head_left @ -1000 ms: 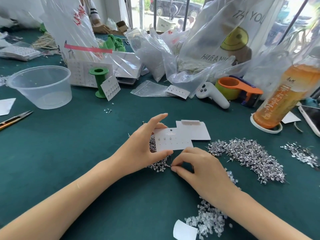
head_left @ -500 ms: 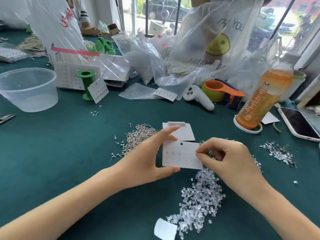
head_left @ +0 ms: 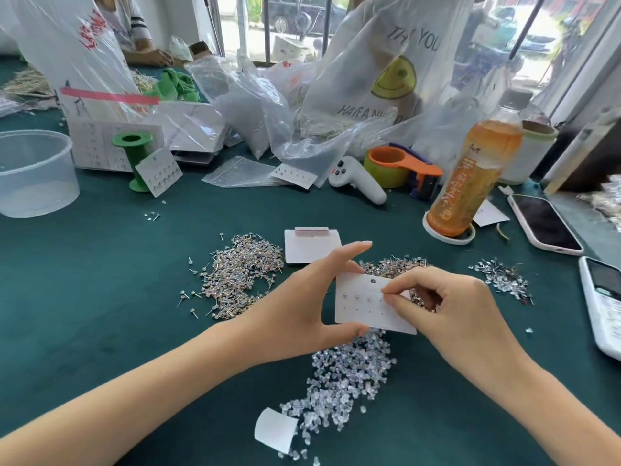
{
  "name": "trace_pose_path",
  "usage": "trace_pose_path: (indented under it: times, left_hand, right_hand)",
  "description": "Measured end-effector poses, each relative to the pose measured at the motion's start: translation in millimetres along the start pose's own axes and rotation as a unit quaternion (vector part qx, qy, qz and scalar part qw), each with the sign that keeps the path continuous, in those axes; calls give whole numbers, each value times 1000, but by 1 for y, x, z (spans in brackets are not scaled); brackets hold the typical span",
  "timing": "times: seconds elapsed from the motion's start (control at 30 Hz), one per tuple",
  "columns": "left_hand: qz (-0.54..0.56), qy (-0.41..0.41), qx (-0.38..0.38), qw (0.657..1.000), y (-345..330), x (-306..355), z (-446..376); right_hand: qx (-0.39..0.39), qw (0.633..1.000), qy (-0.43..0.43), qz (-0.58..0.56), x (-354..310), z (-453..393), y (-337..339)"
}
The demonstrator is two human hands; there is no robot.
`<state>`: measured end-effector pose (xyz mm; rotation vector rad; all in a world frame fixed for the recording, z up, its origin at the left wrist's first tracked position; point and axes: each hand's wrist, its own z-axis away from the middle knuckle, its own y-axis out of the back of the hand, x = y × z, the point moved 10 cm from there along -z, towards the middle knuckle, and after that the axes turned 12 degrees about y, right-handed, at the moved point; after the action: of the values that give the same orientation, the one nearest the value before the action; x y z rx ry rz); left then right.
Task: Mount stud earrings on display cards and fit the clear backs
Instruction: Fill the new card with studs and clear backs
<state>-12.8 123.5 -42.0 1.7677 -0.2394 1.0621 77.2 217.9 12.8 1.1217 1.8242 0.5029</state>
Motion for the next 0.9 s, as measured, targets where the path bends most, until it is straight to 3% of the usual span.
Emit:
trace_pose_path:
  times: [0.3,0.5,0.6,0.7,0.77,0.9]
  left_hand:
    - [7,-6,0,1000,-14,13,-5]
    - [34,3,21,999,-9,9,0]
    - [42,-5,31,999,-4,11,4]
    - [51,-19,37,998,-1,16,8]
    - [52,-37,38,997,0,21,11]
    - [48,-60,37,996,-1,28,15]
  right_hand:
    - [-6,999,7,41,14,14,5]
    - [114,986,-123,7,41,29,28]
    - [102,968,-211,-92,55,38,18]
    - [20,929,-291,-229,59,43,-11]
    - [-35,893,-319,-315,53,47,-30]
    - [-60,843,-333,-419,42,49,-46]
